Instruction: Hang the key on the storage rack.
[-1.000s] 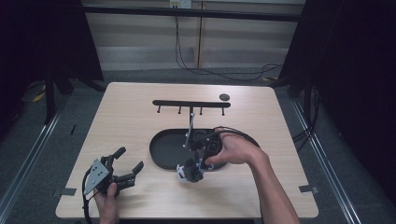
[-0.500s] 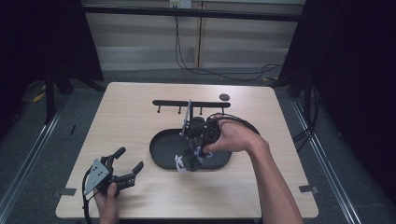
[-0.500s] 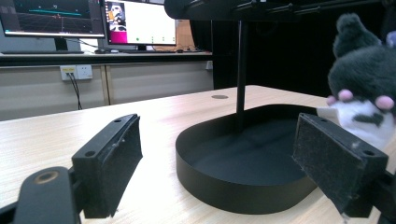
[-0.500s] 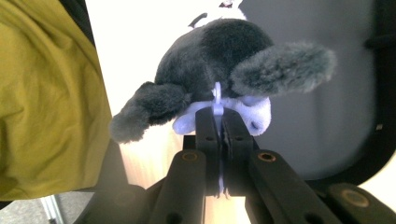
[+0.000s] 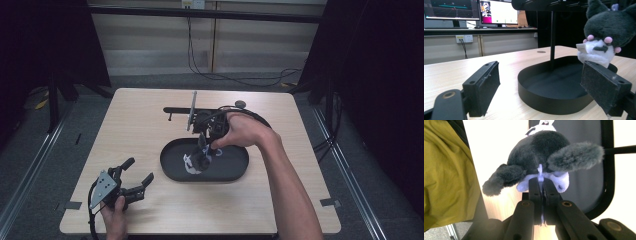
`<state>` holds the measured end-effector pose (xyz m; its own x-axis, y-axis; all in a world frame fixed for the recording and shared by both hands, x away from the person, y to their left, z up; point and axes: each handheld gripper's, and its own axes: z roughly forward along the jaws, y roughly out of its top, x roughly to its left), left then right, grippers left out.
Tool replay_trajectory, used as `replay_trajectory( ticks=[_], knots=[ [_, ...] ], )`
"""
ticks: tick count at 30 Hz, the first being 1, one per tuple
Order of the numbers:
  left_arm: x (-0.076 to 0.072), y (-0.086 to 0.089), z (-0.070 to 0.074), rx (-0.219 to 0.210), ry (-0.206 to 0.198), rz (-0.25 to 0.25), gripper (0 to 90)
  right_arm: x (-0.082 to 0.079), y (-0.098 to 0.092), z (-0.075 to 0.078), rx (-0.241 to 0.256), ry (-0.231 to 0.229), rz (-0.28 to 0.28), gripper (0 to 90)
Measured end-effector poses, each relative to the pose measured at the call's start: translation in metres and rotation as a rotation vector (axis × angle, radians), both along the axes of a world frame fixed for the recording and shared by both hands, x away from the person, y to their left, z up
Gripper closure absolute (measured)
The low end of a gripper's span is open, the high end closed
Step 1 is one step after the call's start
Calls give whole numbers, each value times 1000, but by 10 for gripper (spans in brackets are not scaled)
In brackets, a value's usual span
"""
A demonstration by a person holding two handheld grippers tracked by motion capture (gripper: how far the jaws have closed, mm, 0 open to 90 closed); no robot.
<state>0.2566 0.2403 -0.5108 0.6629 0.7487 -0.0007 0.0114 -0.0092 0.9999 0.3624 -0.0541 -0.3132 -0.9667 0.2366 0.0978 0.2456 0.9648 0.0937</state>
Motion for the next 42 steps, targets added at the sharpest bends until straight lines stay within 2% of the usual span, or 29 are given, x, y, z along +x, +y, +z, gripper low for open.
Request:
replay_trajectory(
  ticks=[10, 11, 18, 20, 21, 23, 31, 35, 39, 42],
  knots=[
    [0, 1, 0, 9, 4, -1, 152, 17, 10, 5, -31, -5, 3, 871],
    [0, 0, 0, 6, 0, 0, 152, 23, 10, 7, -44, 0, -2, 870],
    [0, -1, 0, -6, 2, -2, 152, 32, 11, 4, -41, -1, -2, 871],
    [0, -2, 0, -25, 5, 1, 153, 39, 12, 5, -46, -12, -6, 870],
    [0, -1, 0, -7, 0, 1, 153, 41, 12, 6, -55, -14, -4, 870],
    [0, 0, 0, -5, 0, 0, 152, 46, 12, 8, -55, -27, 1, 871],
    [0, 0, 0, -5, 0, 1, 152, 61, 12, 9, -71, -32, -11, 870],
    [0, 0, 0, -4, 0, 0, 152, 65, 11, 13, -60, -44, -17, 869],
    [0, 0, 0, -4, 0, 4, 152, 70, 10, 12, -82, -39, -22, 869],
    [0, 0, 0, -4, 0, 2, 152, 73, 11, 13, -73, -33, -16, 868]
  ],
)
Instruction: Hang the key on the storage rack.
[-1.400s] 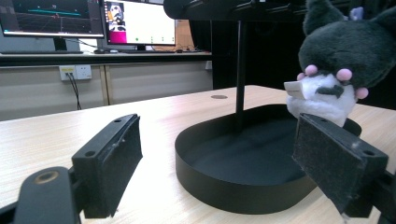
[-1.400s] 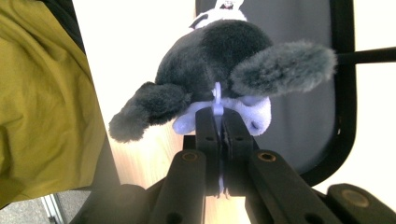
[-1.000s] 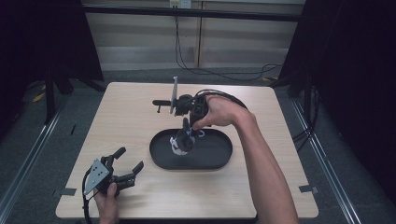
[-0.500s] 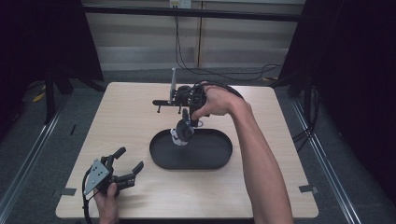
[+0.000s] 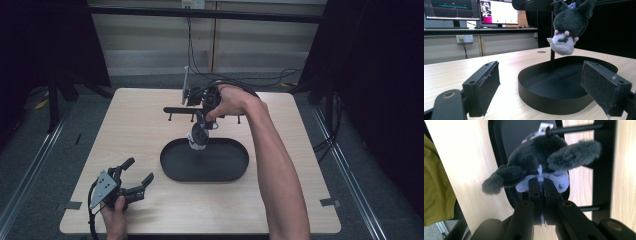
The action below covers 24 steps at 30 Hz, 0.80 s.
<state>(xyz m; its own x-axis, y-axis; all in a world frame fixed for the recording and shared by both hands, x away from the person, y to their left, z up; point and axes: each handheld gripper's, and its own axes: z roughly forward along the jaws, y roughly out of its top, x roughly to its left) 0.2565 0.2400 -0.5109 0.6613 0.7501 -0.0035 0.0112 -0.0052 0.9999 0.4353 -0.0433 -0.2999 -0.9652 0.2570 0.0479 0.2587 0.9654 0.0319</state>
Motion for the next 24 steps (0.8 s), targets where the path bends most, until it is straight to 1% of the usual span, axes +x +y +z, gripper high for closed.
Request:
replay_trajectory(
  ticks=[4, 7, 10, 12, 13, 15, 17, 24],
  knots=[
    [0, 0, 0, -3, 0, 0, 152, 5, 1, -1, 9, -9, -1, 868],
    [0, 0, 0, 0, 0, 0, 152, 8, 0, -4, 7, 2, 1, 867],
    [0, 0, 0, -3, 0, 0, 152, 10, 0, -3, 5, 3, 7, 866],
    [0, 0, 0, -4, -1, -2, 152, 10, -1, -1, 1, -12, 12, 866],
    [0, 0, 0, -4, -1, -2, 152, 10, -1, -1, 1, -12, 12, 866],
    [0, 0, 0, -3, -1, -2, 152, 11, -3, 1, 13, -20, 6, 866],
    [0, 0, 0, -3, 0, -1, 152, 12, -3, 2, 6, -30, 3, 865],
    [0, 0, 0, -4, -2, -2, 152, 17, -2, -5, 8, -33, 4, 865]
  ],
)
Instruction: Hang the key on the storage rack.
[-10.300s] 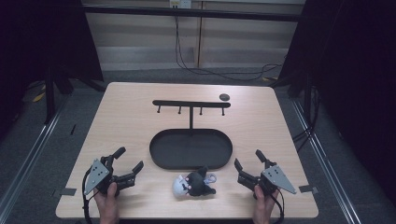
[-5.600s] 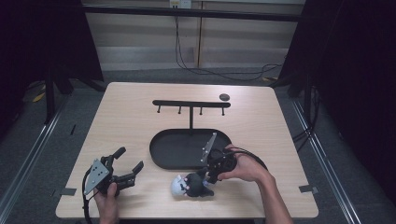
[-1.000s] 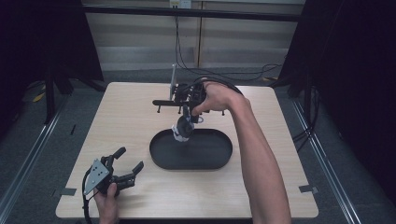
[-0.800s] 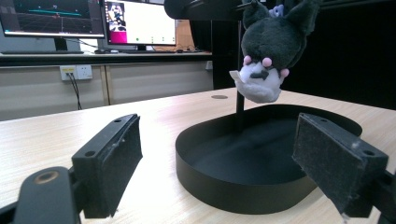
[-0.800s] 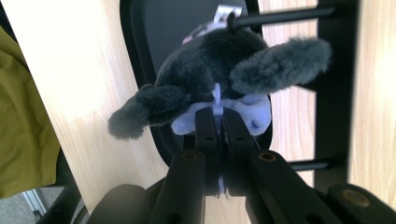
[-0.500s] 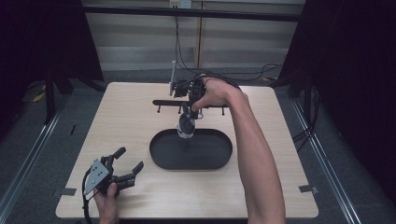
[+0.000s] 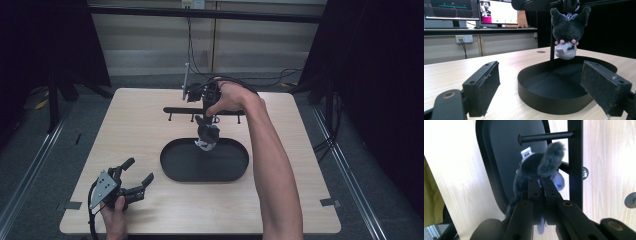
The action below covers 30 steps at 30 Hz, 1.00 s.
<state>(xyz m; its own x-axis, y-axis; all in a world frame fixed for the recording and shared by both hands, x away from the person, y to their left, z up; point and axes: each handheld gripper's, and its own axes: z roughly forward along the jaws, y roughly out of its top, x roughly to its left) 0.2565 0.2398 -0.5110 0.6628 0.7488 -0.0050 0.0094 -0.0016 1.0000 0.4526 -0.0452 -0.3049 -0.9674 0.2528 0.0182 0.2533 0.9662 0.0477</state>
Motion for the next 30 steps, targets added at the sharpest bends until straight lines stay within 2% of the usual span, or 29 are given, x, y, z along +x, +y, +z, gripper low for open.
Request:
replay_trajectory(
  ticks=[6, 10, 13, 18, 23, 26, 28, 29, 30],
  knots=[
    [0, 0, 0, 0, 0, 0, 152, 3, -1, -5, 3, -4, -13, 867],
    [0, 0, 0, 1, 1, 1, 152, 5, -5, -6, 24, -16, -20, 866],
    [0, 0, 0, 1, 1, 1, 152, 5, -7, -5, 42, 7, -48, 863],
    [0, 0, 0, 2, 2, 2, 152, 5, -8, -8, 68, 10, -47, 861],
    [0, 0, 0, 2, 2, 2, 152, 3, -11, -7, 105, 14, -59, 813],
    [0, 0, 0, 2, 2, 2, 152, 2, -11, -7, 110, 7, -60, 781],
    [0, 0, 0, 2, 2, 2, 152, 0, -10, -5, 127, 11, -59, 747],
    [0, 0, 0, 2, 2, 2, 152, -2, -10, -3, 141, 1, -68, 680],
    [0, 0, 0, 2, 2, 2, 152, -2, -10, -3, 141, 1, -68, 680]
  ],
)
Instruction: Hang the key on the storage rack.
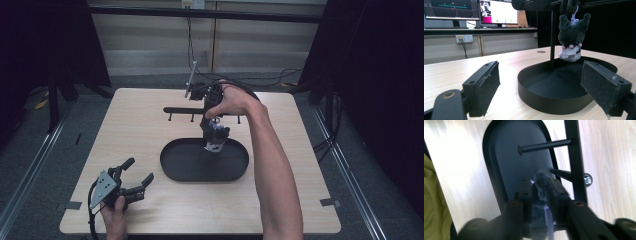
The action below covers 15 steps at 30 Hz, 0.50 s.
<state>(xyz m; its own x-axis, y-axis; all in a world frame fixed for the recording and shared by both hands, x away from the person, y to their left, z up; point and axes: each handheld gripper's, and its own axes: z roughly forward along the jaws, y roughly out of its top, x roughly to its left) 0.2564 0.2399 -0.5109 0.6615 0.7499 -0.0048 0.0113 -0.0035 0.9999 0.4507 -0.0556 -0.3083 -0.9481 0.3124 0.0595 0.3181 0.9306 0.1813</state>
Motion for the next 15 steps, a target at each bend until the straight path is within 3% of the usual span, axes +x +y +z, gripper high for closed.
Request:
replay_trajectory(
  ticks=[2, 6, 11, 15],
  knots=[
    [0, 0, 0, -1, 0, 0, 152, -4, -2, 1, 36, -11, -5, 629],
    [0, 0, 0, -2, 1, 0, 152, -6, -4, 1, 39, -17, -16, 584],
    [0, -1, 0, -5, 1, -3, 152, -17, -10, 5, 127, -42, -36, 507],
    [0, 0, 0, 6, 1, -6, 152, -26, -15, 5, 160, -63, -52, 445]
  ],
)
